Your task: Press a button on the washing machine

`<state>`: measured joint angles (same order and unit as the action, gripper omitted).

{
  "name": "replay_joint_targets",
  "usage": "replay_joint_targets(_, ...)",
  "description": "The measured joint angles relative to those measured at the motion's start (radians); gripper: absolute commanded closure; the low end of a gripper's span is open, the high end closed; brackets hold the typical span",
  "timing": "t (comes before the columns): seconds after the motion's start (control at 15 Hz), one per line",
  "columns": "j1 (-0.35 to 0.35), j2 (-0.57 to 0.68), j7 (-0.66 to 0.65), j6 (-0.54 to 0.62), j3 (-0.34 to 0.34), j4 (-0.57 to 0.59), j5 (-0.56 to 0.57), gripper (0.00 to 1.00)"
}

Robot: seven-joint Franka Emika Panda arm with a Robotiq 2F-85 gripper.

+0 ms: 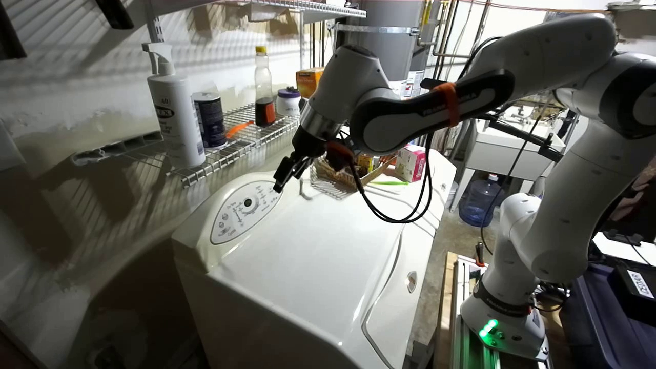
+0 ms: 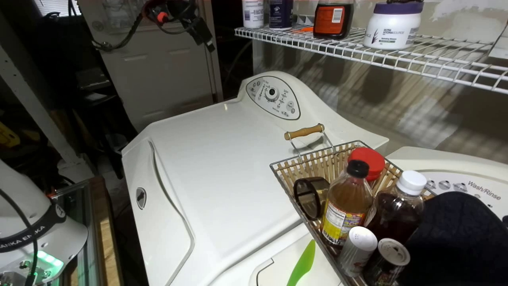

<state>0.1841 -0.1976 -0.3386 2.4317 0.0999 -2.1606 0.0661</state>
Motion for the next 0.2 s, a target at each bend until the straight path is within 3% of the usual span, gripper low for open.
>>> replay_joint_targets(0.2, 0.0, -0.041, 0.02, 0.005, 0.006, -0.037, -0.007, 0.0)
